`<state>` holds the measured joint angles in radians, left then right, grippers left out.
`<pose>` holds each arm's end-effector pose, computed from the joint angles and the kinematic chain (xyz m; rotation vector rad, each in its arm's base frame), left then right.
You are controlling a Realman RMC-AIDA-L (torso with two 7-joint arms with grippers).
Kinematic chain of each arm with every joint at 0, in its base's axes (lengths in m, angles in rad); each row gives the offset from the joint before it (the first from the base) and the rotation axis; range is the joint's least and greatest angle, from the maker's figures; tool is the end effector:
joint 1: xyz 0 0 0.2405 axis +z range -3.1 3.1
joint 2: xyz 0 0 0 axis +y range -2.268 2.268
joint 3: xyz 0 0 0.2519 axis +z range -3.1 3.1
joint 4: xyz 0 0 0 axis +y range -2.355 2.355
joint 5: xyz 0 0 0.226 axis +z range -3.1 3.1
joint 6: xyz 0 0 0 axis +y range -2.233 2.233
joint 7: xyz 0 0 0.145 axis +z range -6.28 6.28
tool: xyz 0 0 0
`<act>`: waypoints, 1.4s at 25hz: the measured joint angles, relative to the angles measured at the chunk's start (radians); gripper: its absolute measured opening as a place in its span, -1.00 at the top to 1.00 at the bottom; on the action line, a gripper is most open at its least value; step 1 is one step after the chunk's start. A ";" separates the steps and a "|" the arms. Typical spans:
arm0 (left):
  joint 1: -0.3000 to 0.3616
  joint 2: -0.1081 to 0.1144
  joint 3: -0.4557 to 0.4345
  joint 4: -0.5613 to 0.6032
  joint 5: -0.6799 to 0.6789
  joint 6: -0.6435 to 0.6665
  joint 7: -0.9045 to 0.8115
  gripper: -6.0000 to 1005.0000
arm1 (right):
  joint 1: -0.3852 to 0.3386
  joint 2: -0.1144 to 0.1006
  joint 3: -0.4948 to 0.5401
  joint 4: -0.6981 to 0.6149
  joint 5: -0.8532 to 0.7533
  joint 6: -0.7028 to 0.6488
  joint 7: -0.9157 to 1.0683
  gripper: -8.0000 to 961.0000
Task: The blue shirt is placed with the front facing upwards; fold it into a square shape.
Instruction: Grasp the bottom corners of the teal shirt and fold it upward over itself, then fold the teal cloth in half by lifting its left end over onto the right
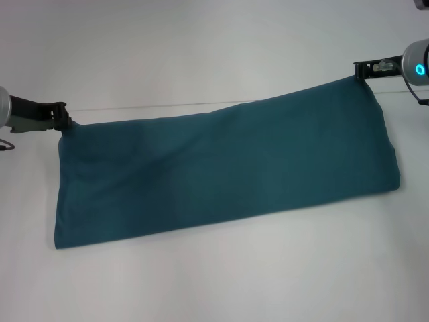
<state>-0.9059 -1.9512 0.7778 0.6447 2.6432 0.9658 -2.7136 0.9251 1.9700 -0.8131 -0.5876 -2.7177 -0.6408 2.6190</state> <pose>-0.2409 0.4888 0.0622 -1.9113 -1.4719 -0.1510 0.2442 0.5145 0.0695 -1.8202 1.1490 0.1308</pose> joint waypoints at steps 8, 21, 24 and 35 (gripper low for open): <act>0.002 -0.004 0.000 0.000 0.001 -0.006 -0.001 0.72 | 0.024 0.001 -0.031 0.014 -0.002 0.044 0.000 0.98; 0.051 -0.031 -0.038 0.083 -0.026 -0.065 -0.026 0.53 | 0.008 -0.029 -0.019 0.011 -0.002 0.051 0.022 0.70; 0.051 -0.029 -0.039 0.081 -0.028 -0.074 -0.020 0.32 | -0.008 -0.036 -0.016 0.010 0.004 0.039 0.041 0.43; 0.142 -0.066 -0.056 0.224 -0.152 0.054 -0.031 -0.26 | -0.210 -0.031 0.025 -0.254 0.351 -0.258 -0.059 -0.36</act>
<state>-0.7638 -2.0168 0.7220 0.8689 2.4916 1.0197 -2.7443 0.7154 1.9387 -0.7879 -0.8415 -2.3666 -0.8987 2.5600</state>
